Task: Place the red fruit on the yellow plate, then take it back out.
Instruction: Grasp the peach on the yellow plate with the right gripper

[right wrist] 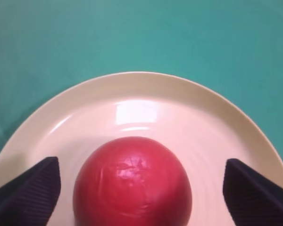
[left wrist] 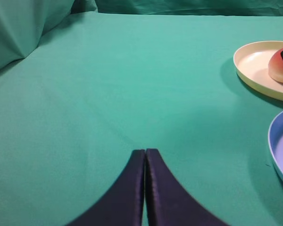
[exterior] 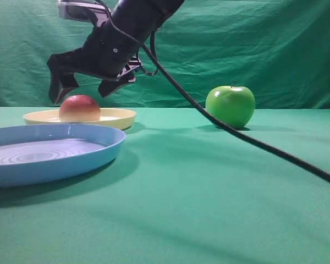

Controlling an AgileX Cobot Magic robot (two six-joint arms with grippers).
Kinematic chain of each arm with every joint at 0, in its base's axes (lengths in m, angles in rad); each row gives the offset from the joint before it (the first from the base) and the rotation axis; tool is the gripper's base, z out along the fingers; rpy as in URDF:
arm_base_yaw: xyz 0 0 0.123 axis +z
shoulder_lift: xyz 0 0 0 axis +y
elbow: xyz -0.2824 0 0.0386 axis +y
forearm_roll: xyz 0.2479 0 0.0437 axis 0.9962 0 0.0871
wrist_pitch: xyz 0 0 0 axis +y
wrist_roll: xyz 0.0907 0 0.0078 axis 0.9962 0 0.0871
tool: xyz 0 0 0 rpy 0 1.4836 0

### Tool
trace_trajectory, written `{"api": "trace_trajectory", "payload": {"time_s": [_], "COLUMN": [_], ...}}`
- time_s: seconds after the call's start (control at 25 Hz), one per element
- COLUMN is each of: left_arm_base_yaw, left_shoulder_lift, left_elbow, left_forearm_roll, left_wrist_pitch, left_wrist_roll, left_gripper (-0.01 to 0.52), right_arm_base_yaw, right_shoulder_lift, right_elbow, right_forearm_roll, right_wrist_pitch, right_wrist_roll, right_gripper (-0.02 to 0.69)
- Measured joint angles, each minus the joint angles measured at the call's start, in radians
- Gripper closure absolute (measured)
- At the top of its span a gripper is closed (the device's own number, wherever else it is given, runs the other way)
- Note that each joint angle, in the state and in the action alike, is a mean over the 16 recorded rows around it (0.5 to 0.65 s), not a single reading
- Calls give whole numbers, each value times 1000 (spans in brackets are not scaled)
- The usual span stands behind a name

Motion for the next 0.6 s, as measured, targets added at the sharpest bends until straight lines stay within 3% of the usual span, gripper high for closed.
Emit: {"api": "trace_trajectory", "payload": {"time_s": [0.36, 0.6], "left_arm_base_yaw": [0, 0], "left_shoulder_lift": [0, 0], "left_elbow": [0, 0], "left_forearm_roll": [0, 0], "left_wrist_pitch": [0, 0], "left_wrist_roll": [1, 1], "left_gripper": [514, 514], "right_arm_base_yaw": [-27, -90], "right_shoulder_lift": [-95, -272], "right_elbow": [0, 0], "right_forearm_roll": [-6, -30], "right_wrist_pitch": [116, 308], "right_wrist_roll": [2, 42], "right_gripper": [434, 483]}}
